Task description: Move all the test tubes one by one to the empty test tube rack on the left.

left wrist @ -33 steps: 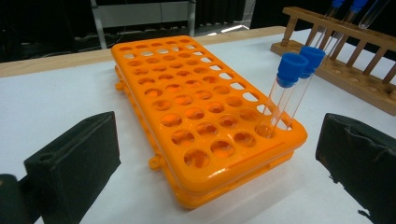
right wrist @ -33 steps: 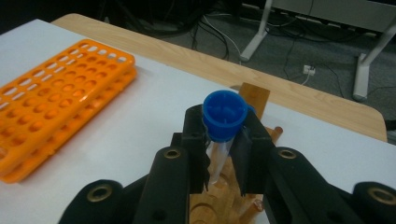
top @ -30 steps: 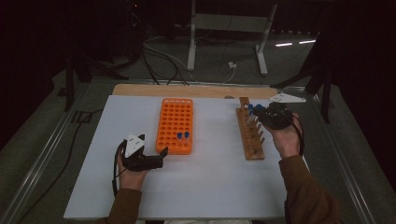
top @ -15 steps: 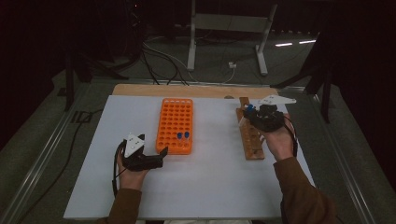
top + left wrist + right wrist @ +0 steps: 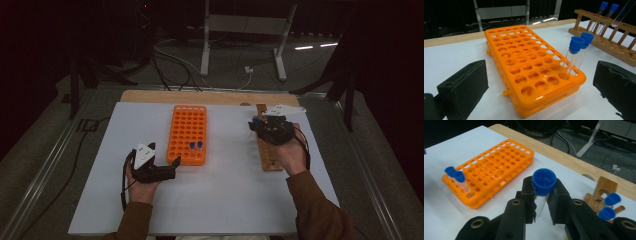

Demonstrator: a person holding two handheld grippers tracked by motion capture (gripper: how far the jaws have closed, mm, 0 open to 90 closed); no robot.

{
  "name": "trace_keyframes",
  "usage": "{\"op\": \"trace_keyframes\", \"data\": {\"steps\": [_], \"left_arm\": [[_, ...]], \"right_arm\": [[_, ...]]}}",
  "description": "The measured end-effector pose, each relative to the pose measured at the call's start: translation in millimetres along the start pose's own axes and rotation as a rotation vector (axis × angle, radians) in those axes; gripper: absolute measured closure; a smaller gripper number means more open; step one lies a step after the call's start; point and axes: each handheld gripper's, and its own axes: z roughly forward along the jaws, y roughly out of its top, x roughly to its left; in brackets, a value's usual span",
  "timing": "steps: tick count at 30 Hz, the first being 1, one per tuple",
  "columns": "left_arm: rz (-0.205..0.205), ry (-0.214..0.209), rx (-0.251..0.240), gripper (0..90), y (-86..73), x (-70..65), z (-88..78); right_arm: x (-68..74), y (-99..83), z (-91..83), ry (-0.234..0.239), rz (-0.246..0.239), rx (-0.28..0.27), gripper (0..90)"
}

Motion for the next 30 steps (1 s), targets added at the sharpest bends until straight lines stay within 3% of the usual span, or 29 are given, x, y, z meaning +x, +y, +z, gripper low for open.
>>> {"op": "trace_keyframes", "data": {"steps": [8, 30], "left_arm": [[-0.010, -0.005, -0.010, 0.7, 3.1, -3.1, 1.3], [0.024, -0.042, -0.058, 0.8, 24.1, -26.5, 4.5]], "right_arm": [[11.8, 2.9, 3.0, 0.049, -0.008, -0.007, 76.7], [55.3, 12.4, 16.1, 0.205, -0.051, 0.006, 76.7]]}}
